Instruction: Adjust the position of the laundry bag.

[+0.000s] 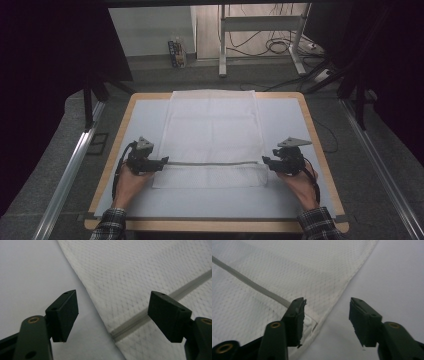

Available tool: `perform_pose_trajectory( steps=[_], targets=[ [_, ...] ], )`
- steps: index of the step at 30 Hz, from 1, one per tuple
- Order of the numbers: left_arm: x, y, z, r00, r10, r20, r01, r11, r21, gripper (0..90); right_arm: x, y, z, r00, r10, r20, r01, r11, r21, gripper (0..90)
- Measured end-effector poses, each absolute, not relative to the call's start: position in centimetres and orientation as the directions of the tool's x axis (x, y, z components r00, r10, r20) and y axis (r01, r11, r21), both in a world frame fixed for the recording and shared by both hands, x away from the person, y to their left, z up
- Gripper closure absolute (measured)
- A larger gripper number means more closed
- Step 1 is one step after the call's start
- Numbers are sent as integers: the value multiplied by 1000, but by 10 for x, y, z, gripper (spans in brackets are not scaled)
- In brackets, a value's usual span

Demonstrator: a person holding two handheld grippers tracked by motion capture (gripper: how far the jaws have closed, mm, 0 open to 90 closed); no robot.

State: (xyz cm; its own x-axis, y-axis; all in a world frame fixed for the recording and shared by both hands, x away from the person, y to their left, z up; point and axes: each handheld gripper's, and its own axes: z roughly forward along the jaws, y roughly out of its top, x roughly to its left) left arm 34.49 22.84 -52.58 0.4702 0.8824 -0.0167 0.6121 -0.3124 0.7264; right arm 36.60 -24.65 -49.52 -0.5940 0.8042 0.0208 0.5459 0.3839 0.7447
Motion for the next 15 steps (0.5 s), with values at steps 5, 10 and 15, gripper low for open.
perform_pose_trajectory(
  steps=[5, 10, 15],
  targets=[
    [355, 228, -527, 453, 891, -28, 619, -292, 729, 285, 379, -238, -497, -603, 797, 15, 555, 406, 726, 512],
    [364, 229, -528, 441, 896, -40, 630, -278, 726, 326, 388, -234, -503, -592, 806, -3, 556, 411, 722, 478],
    [370, 231, -530, 407, 912, -60, 646, -240, 725, 424, 398, -231, -508, -571, 821, -25, 560, 412, 719, 475]
  ],
)
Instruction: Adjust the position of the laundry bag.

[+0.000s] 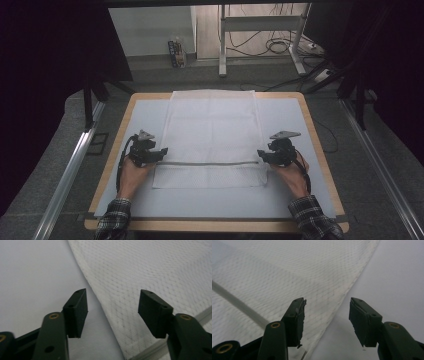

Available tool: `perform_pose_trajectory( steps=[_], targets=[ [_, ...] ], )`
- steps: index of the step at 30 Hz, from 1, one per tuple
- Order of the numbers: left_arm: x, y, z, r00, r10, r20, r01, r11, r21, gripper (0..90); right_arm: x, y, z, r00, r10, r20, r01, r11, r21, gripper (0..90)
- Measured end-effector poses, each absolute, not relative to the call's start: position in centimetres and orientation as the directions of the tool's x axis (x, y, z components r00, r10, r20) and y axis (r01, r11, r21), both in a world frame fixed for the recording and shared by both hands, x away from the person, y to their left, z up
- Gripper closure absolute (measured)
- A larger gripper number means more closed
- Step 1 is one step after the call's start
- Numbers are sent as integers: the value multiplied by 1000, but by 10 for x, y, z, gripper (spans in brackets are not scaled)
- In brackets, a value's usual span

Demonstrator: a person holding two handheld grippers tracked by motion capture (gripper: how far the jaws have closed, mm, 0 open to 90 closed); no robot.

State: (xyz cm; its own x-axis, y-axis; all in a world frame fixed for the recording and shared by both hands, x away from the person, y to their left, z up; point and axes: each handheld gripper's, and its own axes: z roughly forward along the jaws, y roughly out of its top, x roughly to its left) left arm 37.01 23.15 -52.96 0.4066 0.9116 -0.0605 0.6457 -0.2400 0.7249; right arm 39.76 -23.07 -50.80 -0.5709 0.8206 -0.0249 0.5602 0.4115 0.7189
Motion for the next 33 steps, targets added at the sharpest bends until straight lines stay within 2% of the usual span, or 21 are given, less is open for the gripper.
perform_pose_trajectory(
  steps=[5, 9, 12, 15, 19, 23, 28, 33],
  targets=[
    [375, 229, -536, 387, 922, -9, 663, -272, 697, 480, 405, -228, -513, -545, 837, -41, 576, 410, 707, 545],
    [376, 227, -540, 375, 927, -6, 683, -272, 678, 522, 407, -225, -517, -552, 832, -53, 584, 431, 688, 571],
    [376, 229, -541, 363, 929, -65, 698, -225, 680, 568, 409, -224, -519, -562, 826, -47, 593, 442, 673, 589],
    [376, 230, -542, 363, 929, -74, 699, -219, 681, 617, 410, -225, -518, -564, 825, -40, 601, 443, 666, 620],
    [377, 227, -541, 378, 923, -71, 699, -234, 676, 716, 412, -221, -517, -562, 827, -30, 614, 441, 654, 781],
    [378, 222, -540, 389, 918, -79, 698, -238, 675, 872, 413, -218, -516, -576, 817, -33, 612, 457, 646, 861],
    [377, 220, -539, 397, 916, -51, 690, -261, 676, 887, 411, -215, -515, -586, 808, -65, 595, 483, 642, 868],
    [376, 221, -538, 419, 904, -78, 693, -264, 671, 884, 410, -218, -514, -595, 801, -61, 593, 489, 640, 868]
  ],
)
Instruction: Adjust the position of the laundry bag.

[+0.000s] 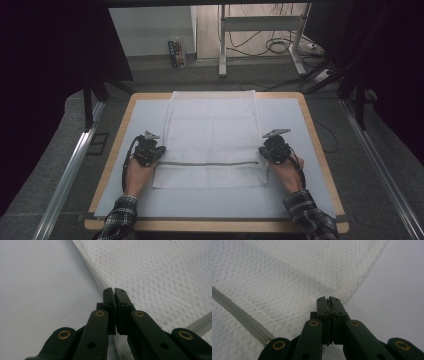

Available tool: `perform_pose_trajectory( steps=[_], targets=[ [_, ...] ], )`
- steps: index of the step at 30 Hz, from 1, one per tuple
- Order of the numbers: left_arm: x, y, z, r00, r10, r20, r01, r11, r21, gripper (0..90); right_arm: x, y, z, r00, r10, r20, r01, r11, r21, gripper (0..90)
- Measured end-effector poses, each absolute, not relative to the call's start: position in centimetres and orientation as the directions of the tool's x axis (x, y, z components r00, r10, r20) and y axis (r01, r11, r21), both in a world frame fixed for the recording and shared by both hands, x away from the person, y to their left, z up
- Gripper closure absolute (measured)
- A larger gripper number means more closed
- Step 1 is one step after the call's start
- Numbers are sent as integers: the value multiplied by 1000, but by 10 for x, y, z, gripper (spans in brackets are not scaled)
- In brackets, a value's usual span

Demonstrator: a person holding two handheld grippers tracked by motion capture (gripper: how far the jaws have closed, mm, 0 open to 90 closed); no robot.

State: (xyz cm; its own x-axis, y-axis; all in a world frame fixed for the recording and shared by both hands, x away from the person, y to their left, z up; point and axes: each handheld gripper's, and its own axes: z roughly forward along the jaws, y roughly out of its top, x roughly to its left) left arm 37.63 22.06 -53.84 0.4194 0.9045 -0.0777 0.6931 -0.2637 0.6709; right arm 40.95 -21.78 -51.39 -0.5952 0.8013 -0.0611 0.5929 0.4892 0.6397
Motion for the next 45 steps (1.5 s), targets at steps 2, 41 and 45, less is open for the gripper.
perform_pose_trajectory(
  steps=[2, 41, 45],
  targets=[
    [375, 221, -537, 429, 898, -93, 694, -263, 670, 884, 408, -219, -512, -600, 797, -65, 590, 496, 637, 869],
    [321, 200, -523, 585, 801, -125, 661, -383, 645, 882, 347, -259, -492, -659, 752, 13, 597, 513, 617, 871],
    [316, 199, -523, 589, 798, -132, 662, -382, 645, 881, 339, -262, -493, -668, 744, 5, 591, 527, 611, 871]
  ],
)
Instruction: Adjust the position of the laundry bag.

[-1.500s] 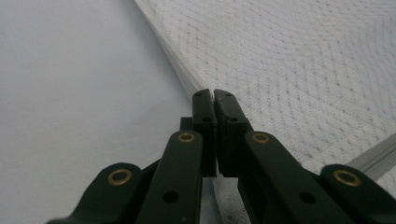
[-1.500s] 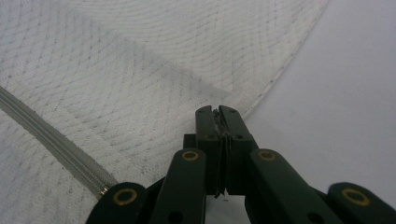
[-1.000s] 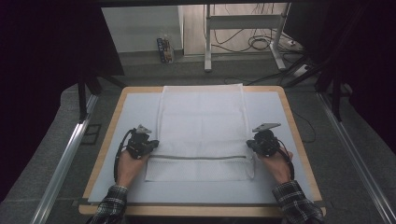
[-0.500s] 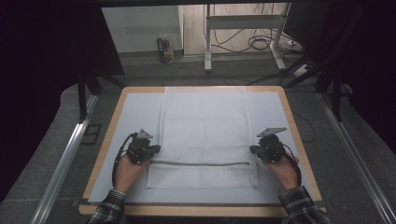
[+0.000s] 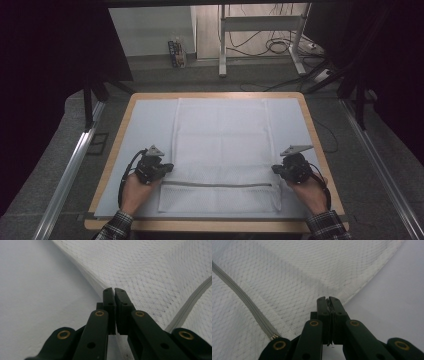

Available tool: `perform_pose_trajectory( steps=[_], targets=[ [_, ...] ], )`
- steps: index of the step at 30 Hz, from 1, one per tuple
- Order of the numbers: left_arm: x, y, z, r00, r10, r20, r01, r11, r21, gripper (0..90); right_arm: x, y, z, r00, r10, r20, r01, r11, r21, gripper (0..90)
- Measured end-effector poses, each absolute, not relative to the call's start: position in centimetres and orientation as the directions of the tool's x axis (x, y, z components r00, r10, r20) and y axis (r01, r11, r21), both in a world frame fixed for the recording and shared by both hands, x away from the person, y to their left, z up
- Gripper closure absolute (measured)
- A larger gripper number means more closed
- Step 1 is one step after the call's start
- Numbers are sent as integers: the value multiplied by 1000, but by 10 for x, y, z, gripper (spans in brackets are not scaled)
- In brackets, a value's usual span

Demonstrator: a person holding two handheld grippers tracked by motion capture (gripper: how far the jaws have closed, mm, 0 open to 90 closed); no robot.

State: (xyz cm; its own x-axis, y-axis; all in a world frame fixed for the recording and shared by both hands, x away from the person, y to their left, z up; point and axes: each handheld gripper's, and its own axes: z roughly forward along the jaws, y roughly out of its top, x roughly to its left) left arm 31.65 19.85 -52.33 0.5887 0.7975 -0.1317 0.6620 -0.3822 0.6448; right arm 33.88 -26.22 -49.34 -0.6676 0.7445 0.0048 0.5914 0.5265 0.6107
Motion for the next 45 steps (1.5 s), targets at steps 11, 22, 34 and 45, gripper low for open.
perform_pose_trajectory(
  steps=[11, 22, 34, 45],
  targets=[
    [302, 196, -526, 598, 790, -136, 667, -397, 630, 877, 320, -270, -496, -675, 738, 4, 590, 536, 603, 869],
    [299, 192, -526, 571, 818, -67, 649, -400, 648, 607, 319, -271, -498, -679, 732, -51, 551, 554, 624, 692],
    [290, 197, -529, 581, 810, -81, 611, -368, 701, 139, 326, -275, -501, -671, 739, -62, 513, 523, 681, 278],
    [289, 199, -529, 598, 799, -63, 591, -387, 708, 39, 329, -275, -505, -689, 722, -65, 491, 531, 691, 139]
  ],
)
